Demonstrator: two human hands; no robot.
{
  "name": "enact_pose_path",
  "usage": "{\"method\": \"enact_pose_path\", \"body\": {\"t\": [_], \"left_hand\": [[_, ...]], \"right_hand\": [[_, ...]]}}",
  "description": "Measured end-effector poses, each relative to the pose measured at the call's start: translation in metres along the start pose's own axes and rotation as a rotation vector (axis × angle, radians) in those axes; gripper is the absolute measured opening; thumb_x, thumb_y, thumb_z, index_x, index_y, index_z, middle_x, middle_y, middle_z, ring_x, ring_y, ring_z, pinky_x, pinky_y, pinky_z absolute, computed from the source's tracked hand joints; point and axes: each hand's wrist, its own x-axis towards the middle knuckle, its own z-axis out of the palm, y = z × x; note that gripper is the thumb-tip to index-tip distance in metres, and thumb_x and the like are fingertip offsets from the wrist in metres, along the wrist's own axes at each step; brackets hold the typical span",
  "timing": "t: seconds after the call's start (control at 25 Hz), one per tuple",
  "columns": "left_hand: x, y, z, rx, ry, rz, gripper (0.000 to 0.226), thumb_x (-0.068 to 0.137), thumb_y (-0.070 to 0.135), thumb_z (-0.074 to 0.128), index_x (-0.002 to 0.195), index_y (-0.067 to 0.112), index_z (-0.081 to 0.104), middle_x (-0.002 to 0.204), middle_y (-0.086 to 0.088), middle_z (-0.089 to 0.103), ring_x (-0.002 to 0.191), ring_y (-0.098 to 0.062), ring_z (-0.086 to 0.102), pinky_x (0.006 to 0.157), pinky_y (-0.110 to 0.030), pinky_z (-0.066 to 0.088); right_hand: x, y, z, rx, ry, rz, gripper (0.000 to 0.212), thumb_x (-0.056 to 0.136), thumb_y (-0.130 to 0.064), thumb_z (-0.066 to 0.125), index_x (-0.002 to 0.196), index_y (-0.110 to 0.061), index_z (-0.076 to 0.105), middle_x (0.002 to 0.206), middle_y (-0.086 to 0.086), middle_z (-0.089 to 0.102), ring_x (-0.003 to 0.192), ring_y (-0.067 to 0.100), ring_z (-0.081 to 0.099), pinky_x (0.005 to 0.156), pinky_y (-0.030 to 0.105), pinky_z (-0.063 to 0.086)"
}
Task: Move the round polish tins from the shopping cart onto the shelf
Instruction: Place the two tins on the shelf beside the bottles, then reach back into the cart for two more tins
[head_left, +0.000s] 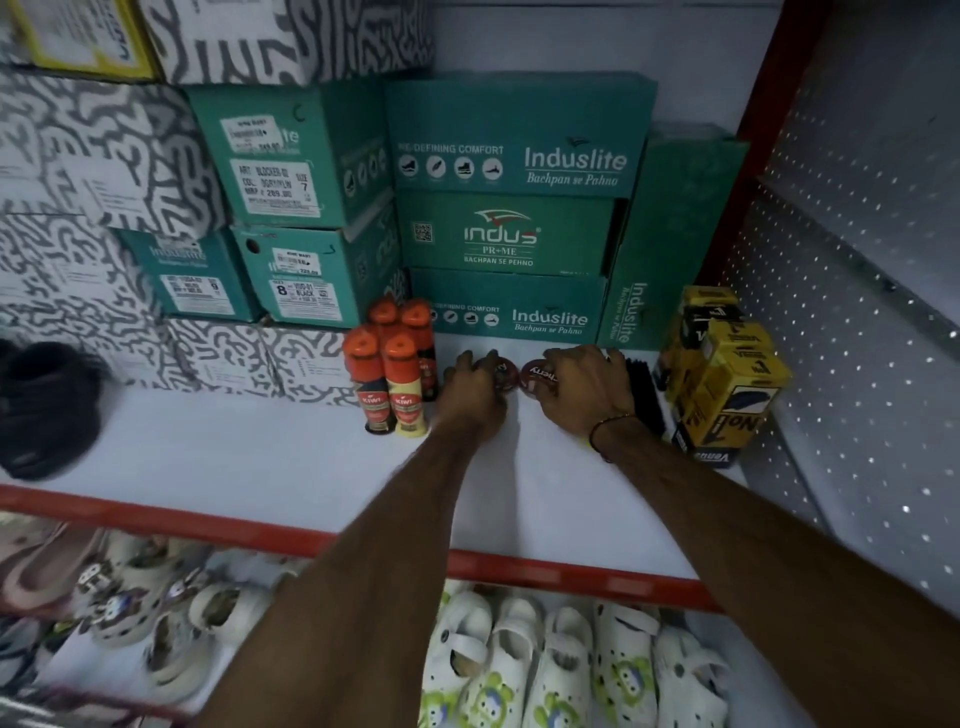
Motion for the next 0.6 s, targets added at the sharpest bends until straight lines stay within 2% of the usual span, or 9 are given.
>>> {"method": "enact_pose_path", "body": {"t": [0.12,0.2,0.28,0.4,0.48,0.6], "left_hand": [[-0.038,0.004,-0.015,-0.071,0.099,0.167,0.053,0.087,0.004,0.062,0.139,0.014,0.058,0.138,-0.017,0.060,0.126,-0.037,0.059,0.104,-0.042,0.052],[-0.076,0.000,-0.026,-0.090,0.145,0.244,0.041,0.088,0.007,0.063,0.129,0.011,0.066,0.129,-0.013,0.067,0.115,-0.033,0.066,0.097,-0.040,0.054],[-0.115,-0.013,-0.033,-0.092,0.201,0.207,0.028,0.093,0.015,0.060,0.120,0.010,0.068,0.123,-0.010,0.067,0.104,-0.031,0.068,0.085,-0.043,0.058],[-0.185,-0.055,-0.044,-0.038,0.412,0.149,0.018,0.093,0.018,0.055,0.107,0.013,0.066,0.112,-0.009,0.064,0.096,-0.030,0.065,0.069,-0.041,0.057],[-0.233,-0.097,-0.047,0.021,0.502,0.070,0.016,0.092,0.016,0.057,0.106,0.011,0.064,0.109,-0.011,0.062,0.094,-0.031,0.064,0.067,-0.042,0.055],[-0.303,-0.165,-0.035,0.081,0.499,-0.130,0.017,0.094,0.015,0.058,0.109,0.009,0.064,0.113,-0.016,0.061,0.095,-0.037,0.064,0.072,-0.046,0.055]], "right_hand": [[-0.025,-0.013,-0.018,0.083,0.103,0.041,0.029,0.092,-0.035,0.056,0.112,-0.017,0.067,0.109,0.009,0.074,0.105,0.033,0.062,0.089,0.042,0.043],[-0.055,-0.034,-0.033,0.203,0.194,0.091,0.025,0.092,-0.031,0.054,0.108,-0.017,0.068,0.103,0.007,0.075,0.099,0.033,0.063,0.083,0.041,0.043],[-0.084,-0.061,-0.042,0.275,0.284,0.087,0.025,0.088,-0.028,0.051,0.102,-0.016,0.067,0.099,0.006,0.074,0.097,0.032,0.062,0.081,0.041,0.041],[-0.129,-0.117,-0.045,0.307,0.423,-0.060,0.014,0.084,-0.023,0.053,0.087,-0.015,0.064,0.083,0.003,0.069,0.085,0.030,0.060,0.074,0.042,0.037],[-0.160,-0.160,-0.038,0.375,0.461,-0.207,0.007,0.083,-0.020,0.057,0.081,-0.016,0.062,0.074,0.000,0.065,0.074,0.028,0.055,0.069,0.041,0.036],[-0.210,-0.221,-0.003,0.442,0.363,-0.401,0.005,0.081,-0.019,0.062,0.080,-0.015,0.063,0.074,0.001,0.064,0.073,0.028,0.054,0.068,0.042,0.037]]}}
